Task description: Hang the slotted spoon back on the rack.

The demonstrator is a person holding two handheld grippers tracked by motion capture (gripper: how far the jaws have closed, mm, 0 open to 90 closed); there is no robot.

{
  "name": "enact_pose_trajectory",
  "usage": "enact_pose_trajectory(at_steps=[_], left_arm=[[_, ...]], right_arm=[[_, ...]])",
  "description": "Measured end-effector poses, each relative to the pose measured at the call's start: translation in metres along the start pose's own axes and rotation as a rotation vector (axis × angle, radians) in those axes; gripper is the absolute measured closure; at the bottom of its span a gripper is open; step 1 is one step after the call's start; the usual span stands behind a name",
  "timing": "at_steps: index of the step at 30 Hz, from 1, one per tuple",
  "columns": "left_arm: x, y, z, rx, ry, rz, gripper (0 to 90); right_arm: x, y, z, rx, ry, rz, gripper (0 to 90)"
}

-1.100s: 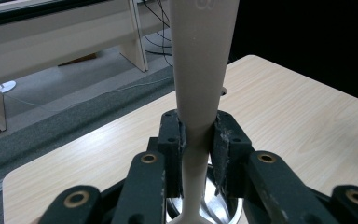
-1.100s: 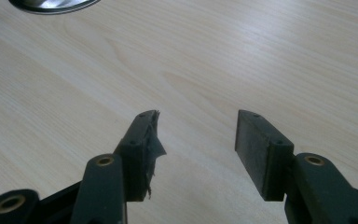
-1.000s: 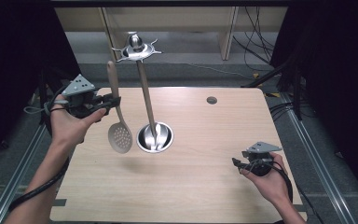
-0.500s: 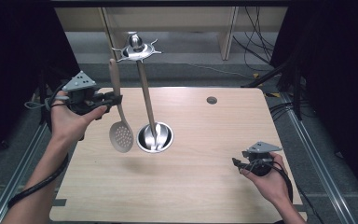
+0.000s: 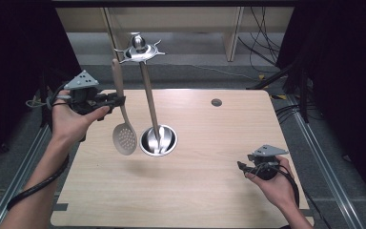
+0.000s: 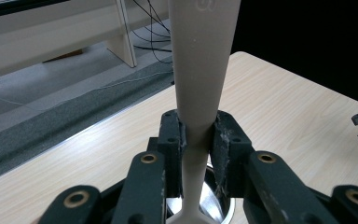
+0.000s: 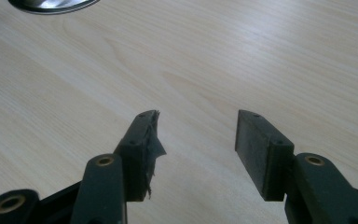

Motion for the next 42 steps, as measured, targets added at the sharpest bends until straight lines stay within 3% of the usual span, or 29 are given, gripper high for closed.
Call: enact_pose_trajectory(at_steps=[23, 42], left_arm=[[-0.015, 0.005, -0.001, 0.010, -0.021, 0.024, 74.0], [-0.020, 0.000, -0.002, 0.021, -0.021, -0.009, 73.3]], right_arm=[[0.001, -0.001, 0.000, -0.011, 0.000, 0.006, 49.4], [0.001, -0.001, 0.000, -0.012, 0.002, 0.011, 49.4]])
Point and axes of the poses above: each handheld gripper's, and its own axes: x roughly backward along the jaws, y roughly out of its top, z roughly to its left, the point moved 5 cm from there along -x, roughly forward along the jaws, and after that the axes turned 4 degrees about -z, right-handed, at the moved point
